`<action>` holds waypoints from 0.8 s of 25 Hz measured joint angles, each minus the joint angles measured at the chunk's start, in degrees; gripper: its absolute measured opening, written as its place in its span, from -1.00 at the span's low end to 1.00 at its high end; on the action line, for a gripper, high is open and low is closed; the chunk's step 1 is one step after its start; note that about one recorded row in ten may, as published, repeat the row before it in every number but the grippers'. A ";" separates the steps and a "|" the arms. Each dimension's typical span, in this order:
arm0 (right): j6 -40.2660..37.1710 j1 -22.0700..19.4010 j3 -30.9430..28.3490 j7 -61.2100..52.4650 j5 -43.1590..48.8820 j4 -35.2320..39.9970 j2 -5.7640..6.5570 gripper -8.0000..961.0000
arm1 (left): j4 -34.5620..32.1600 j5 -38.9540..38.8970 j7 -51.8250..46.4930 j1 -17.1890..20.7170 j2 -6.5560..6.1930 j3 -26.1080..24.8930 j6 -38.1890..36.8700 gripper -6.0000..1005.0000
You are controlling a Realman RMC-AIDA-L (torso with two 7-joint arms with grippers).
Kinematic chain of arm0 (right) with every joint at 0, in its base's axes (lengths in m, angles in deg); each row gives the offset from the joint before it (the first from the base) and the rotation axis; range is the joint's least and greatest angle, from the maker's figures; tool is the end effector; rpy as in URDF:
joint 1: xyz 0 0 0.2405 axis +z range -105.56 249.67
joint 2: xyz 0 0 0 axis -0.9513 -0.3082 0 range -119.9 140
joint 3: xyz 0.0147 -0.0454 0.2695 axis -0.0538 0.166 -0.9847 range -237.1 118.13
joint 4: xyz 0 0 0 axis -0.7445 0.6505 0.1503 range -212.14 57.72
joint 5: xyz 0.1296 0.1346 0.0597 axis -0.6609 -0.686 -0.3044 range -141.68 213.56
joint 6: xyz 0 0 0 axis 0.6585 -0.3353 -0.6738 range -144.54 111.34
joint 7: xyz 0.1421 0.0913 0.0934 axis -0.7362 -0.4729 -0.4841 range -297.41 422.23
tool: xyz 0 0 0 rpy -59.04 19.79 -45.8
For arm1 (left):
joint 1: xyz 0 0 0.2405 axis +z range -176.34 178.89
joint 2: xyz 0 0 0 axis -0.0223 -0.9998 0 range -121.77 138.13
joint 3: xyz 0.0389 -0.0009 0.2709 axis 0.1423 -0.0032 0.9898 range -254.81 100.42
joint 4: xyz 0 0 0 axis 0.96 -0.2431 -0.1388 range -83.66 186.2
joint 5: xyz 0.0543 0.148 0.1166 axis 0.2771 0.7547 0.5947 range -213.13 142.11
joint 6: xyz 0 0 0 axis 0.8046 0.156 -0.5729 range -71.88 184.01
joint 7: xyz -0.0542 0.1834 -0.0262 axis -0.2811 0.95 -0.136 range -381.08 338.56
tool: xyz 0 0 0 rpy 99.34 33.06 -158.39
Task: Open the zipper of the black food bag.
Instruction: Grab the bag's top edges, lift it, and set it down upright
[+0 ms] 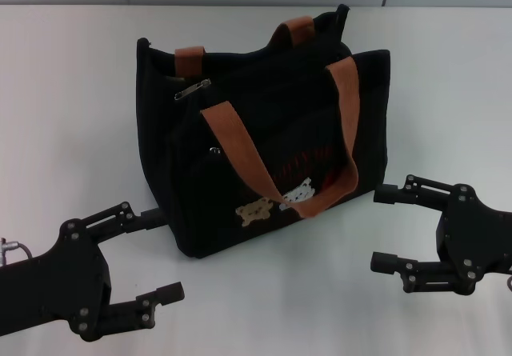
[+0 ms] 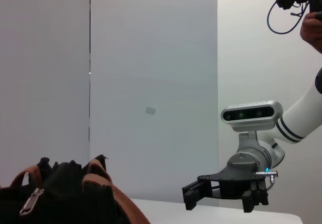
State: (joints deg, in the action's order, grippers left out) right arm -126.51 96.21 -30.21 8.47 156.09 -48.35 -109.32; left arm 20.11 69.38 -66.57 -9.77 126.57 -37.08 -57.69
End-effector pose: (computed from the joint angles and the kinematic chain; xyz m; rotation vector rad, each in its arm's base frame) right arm 0.2499 0.2530 -0.0510 -2.8111 0.2688 1.0457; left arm -0.2729 0.2011 -0.0307 -2.6455 -0.1633 -1.1106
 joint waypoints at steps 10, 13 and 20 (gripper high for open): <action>0.36 -0.26 -0.62 0.10 -0.73 -0.57 0.02 0.76 | 0.94 -0.58 0.82 0.13 0.19 -0.37 -0.90 0.56; 0.36 -0.30 -0.62 0.29 -1.00 -0.57 0.02 0.76 | 1.92 -0.63 1.58 0.06 0.18 -0.40 -0.92 0.55; 0.14 -0.59 -0.64 0.70 -1.03 -0.56 0.02 0.75 | 3.47 -2.84 3.18 0.41 0.21 -2.50 0.82 0.53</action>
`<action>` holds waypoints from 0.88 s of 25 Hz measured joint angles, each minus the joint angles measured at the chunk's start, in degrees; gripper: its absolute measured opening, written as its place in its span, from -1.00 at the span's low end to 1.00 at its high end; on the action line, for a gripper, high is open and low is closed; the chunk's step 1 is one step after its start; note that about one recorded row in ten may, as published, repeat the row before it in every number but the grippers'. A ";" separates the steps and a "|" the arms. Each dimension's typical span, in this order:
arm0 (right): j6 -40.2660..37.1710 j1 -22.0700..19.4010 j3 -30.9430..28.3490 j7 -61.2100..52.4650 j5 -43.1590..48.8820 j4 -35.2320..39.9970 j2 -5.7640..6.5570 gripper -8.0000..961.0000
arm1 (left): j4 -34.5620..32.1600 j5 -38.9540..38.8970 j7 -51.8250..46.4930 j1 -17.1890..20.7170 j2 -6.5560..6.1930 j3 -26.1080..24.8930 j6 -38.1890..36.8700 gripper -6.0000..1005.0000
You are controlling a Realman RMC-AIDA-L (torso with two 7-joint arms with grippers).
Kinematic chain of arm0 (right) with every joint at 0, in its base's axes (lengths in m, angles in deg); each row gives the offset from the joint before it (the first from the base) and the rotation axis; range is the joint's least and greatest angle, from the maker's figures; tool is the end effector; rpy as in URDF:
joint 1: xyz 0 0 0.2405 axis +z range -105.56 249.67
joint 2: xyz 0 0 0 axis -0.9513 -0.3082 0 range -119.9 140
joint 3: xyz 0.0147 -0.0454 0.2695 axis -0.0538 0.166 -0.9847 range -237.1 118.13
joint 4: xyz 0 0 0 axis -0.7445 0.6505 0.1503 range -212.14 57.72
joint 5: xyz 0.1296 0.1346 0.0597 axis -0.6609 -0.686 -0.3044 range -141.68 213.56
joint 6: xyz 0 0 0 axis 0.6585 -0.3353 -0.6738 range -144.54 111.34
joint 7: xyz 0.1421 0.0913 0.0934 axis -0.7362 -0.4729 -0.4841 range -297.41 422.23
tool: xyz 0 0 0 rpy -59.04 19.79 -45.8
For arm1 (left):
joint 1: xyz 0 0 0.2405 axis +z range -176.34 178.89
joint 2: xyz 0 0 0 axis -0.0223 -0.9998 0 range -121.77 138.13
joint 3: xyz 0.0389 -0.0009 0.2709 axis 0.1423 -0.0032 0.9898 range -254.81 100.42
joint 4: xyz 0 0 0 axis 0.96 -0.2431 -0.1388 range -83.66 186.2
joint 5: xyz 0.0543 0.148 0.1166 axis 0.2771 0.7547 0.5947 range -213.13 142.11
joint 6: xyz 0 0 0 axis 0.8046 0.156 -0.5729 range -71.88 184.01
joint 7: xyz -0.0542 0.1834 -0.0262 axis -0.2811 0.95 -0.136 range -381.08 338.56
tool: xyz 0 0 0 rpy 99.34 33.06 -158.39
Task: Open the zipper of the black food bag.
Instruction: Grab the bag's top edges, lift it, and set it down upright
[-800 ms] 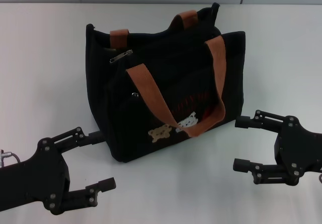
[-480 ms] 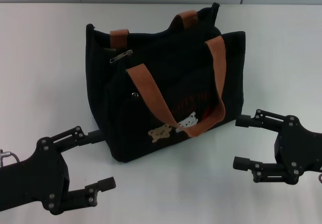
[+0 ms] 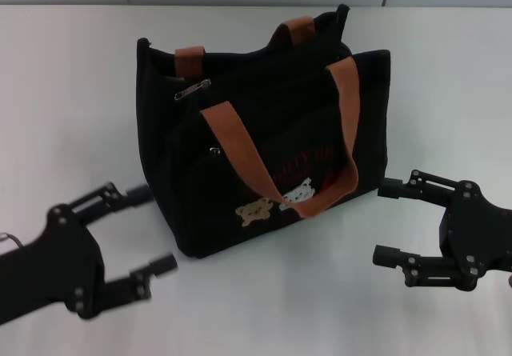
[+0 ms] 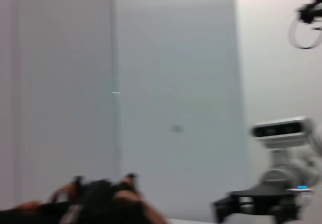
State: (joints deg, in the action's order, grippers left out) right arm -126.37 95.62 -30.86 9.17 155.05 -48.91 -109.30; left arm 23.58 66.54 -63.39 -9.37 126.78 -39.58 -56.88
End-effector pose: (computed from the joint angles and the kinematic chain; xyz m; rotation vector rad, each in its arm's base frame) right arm 0.2512 0.2532 -0.0489 -2.7736 0.2730 1.0635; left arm -0.2741 0.2062 -0.0270 -2.5209 -0.1663 -1.1427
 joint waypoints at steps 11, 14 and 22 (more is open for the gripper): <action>-0.17 -0.02 -0.07 0.47 -0.05 -0.10 -0.06 0.76 | 8.53 -0.10 4.20 -2.22 0.21 -5.21 9.01 0.50; -0.30 -0.01 -0.07 0.81 -0.11 -0.09 -0.07 0.76 | 11.27 0.14 6.21 -3.53 0.24 -4.90 10.82 0.49; -0.35 -0.07 -0.07 1.64 -0.61 -1.05 -0.08 0.76 | 18.73 -0.29 11.67 -6.24 0.35 -7.49 14.52 0.47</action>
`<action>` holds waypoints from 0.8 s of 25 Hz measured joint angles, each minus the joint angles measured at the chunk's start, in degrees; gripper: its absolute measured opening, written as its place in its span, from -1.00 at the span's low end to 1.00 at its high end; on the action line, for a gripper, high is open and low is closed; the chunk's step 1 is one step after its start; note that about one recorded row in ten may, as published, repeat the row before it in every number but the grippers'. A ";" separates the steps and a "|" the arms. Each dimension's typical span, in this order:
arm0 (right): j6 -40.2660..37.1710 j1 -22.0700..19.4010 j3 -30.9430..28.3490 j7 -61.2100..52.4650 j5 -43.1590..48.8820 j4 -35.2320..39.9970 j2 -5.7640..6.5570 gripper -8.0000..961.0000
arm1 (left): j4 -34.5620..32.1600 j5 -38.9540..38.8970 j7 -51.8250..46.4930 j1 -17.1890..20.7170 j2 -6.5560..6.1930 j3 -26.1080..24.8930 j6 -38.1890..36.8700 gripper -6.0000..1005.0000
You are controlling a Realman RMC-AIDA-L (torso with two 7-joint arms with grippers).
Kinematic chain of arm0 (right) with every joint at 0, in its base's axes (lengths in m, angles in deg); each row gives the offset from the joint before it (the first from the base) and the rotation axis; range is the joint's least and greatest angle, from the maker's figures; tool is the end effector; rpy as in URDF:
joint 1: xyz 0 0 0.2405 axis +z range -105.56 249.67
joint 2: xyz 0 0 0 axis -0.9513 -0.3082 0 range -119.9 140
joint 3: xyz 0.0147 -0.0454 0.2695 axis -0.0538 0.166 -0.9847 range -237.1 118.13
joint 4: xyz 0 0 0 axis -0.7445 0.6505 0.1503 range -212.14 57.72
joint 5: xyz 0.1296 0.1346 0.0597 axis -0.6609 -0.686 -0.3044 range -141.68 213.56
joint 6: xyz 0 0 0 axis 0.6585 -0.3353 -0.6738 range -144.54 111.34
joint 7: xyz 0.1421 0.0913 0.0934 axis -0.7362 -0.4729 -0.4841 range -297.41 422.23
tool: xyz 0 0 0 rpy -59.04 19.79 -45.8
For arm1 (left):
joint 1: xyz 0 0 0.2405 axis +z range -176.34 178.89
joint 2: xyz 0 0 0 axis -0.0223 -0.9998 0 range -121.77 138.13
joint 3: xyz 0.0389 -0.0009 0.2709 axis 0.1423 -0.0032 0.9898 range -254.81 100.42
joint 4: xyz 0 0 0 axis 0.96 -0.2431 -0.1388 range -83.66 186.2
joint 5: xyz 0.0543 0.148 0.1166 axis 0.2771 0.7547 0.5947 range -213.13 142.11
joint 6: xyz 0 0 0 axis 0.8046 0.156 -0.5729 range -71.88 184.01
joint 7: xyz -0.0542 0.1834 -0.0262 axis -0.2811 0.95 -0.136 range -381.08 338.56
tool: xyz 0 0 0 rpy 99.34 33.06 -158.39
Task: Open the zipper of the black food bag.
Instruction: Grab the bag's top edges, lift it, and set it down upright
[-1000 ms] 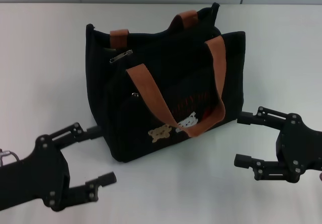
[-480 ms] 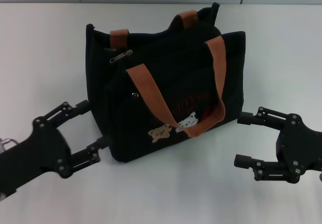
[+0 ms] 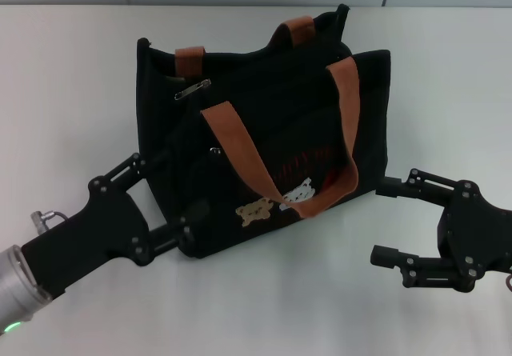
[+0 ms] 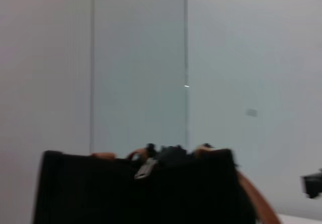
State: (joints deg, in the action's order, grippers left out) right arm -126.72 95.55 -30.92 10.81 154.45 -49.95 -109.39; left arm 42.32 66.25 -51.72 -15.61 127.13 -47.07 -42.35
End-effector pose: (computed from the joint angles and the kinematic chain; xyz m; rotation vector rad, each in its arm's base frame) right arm 0.2487 0.2515 -0.0498 -2.7582 0.2473 1.0912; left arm -0.2795 0.2474 -0.0666 -2.3355 -0.3054 -1.0542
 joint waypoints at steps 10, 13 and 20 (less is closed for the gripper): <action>-0.09 -0.04 0.00 1.43 -1.98 -0.31 0.07 0.76 | 3.40 0.58 1.54 -2.03 0.05 -1.57 3.06 0.34; -0.09 -0.29 -0.13 2.08 -3.53 -1.13 0.08 0.76 | 4.85 0.39 3.17 -2.07 0.10 -3.17 3.05 0.19; -0.10 -2.31 -0.18 5.19 -10.49 -3.34 0.09 0.76 | 6.12 0.41 5.41 -2.44 0.14 -4.17 3.09 -0.27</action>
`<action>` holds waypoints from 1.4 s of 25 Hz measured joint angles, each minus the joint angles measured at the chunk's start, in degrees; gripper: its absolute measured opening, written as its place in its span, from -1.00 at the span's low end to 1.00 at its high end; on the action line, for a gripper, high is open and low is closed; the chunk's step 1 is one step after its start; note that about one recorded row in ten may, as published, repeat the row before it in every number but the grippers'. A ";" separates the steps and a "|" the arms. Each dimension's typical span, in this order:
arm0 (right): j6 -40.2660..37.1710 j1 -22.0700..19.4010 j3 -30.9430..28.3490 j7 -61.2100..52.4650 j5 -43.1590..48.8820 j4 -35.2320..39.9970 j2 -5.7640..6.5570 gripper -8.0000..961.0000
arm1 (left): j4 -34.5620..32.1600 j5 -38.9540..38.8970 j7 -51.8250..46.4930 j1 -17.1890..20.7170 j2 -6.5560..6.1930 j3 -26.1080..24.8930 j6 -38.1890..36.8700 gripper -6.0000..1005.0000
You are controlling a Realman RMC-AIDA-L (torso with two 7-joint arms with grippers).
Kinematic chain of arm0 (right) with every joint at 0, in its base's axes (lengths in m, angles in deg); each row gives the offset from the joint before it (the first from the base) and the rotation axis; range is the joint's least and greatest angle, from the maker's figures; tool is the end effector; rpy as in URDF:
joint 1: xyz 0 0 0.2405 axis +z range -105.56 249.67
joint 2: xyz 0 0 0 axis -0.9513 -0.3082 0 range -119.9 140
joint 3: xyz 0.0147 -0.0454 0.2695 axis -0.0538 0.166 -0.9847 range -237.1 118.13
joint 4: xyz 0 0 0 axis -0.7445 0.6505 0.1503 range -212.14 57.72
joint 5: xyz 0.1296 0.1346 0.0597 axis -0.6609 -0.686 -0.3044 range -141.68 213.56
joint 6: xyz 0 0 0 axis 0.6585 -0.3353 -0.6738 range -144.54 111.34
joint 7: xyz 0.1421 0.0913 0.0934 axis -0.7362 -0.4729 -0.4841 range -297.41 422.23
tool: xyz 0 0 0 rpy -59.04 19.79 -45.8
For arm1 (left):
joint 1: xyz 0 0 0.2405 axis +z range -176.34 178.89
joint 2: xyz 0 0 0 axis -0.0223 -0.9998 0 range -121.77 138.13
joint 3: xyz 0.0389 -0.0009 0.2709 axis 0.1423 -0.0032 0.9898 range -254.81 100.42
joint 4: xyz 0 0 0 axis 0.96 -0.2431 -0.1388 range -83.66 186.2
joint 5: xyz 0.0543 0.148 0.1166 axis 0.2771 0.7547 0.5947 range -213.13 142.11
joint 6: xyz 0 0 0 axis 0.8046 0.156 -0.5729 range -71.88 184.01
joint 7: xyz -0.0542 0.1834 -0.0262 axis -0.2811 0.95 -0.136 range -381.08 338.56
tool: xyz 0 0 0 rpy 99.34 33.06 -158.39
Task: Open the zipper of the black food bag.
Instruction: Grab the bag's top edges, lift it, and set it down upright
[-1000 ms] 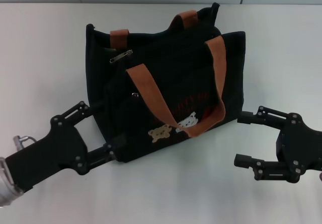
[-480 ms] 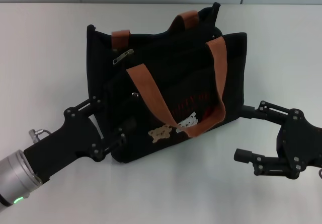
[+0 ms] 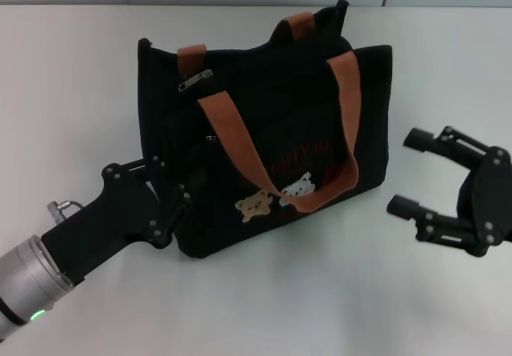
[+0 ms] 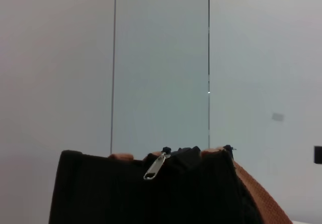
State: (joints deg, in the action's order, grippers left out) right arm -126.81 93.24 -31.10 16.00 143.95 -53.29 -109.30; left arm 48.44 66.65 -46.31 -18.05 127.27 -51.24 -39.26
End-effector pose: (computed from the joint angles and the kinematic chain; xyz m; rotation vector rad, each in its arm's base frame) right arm 0.2452 0.2582 -0.0331 -2.5259 0.1864 1.2091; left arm -0.2720 0.2598 -0.0768 -2.2734 -0.3019 -1.0483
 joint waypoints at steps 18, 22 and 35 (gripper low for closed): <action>1.88 0.37 -13.27 2.20 -3.76 -7.22 -0.13 0.75 | -1.41 0.02 11.46 -2.52 -0.02 -0.24 -2.06 -0.76; 5.23 1.85 -18.38 3.29 -8.28 -13.27 -0.19 0.76 | -1.39 -0.16 18.50 -3.90 0.03 -0.92 -2.36 -0.77; 18.38 11.00 -19.35 7.46 -12.71 -25.62 -0.27 0.76 | -3.62 -0.33 34.68 -7.86 -0.21 -2.58 -11.42 -0.78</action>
State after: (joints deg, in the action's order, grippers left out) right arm -108.43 104.24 -50.45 23.46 131.25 -78.91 -109.57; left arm 44.82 66.32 -11.63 -25.91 127.06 -53.82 -50.68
